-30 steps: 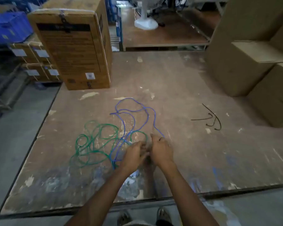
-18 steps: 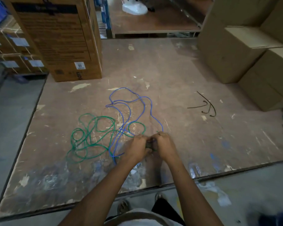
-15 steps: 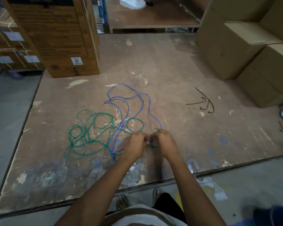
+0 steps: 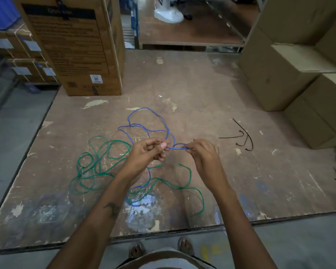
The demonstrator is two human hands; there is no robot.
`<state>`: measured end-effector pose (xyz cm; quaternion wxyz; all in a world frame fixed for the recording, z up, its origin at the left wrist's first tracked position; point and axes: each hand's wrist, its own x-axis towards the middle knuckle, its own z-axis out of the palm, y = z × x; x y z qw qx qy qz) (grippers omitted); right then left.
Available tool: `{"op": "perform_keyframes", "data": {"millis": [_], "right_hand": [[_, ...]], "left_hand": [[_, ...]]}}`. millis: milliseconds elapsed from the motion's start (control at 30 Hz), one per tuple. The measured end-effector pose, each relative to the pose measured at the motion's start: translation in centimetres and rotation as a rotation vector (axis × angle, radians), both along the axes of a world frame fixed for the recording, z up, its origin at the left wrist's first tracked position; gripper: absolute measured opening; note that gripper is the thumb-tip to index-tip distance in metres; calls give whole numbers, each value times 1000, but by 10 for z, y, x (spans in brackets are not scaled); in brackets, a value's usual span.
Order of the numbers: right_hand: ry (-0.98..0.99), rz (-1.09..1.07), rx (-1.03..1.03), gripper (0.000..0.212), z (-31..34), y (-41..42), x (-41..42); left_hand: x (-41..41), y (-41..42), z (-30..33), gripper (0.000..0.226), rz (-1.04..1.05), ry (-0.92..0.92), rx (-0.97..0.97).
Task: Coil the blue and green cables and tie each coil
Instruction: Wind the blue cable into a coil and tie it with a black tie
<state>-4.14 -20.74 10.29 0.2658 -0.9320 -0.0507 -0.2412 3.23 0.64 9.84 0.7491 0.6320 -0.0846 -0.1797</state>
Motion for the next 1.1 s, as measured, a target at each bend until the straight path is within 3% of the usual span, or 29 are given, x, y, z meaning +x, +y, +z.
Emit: {"op": "perform_keyframes", "data": {"millis": [100, 167, 267, 433, 500, 600, 667, 767, 867, 967, 1100], "right_hand": [[-106, 79, 193, 28, 31, 5, 1], [-137, 94, 282, 37, 50, 10, 7], [-155, 168, 291, 31, 72, 10, 19], [-50, 306, 227, 27, 95, 5, 27], [-5, 258, 341, 17, 97, 5, 26], [68, 151, 522, 4, 91, 9, 30], [149, 153, 572, 10, 85, 11, 35], [310, 356, 805, 18, 74, 13, 39], [389, 444, 911, 28, 60, 18, 33], [286, 343, 749, 21, 50, 30, 22], [180, 127, 57, 18, 61, 46, 16]], "left_hand": [[-2, 3, 23, 26, 31, -121, 47], [-4, 5, 37, 30, 84, -362, 257], [-5, 11, 54, 44, 151, -759, 486], [-6, 16, 58, 20, 59, -1057, 689], [-17, 14, 62, 21, 10, -913, 603], [-37, 5, 71, 29, -79, -562, 327], [-47, -2, 74, 33, -103, -402, 96], [-56, -10, 85, 36, -67, -172, -280], [-56, -13, 98, 43, 31, -49, -511], [-50, -14, 107, 45, 92, -42, -591], [-42, -19, 107, 43, 102, -169, -480]]}}
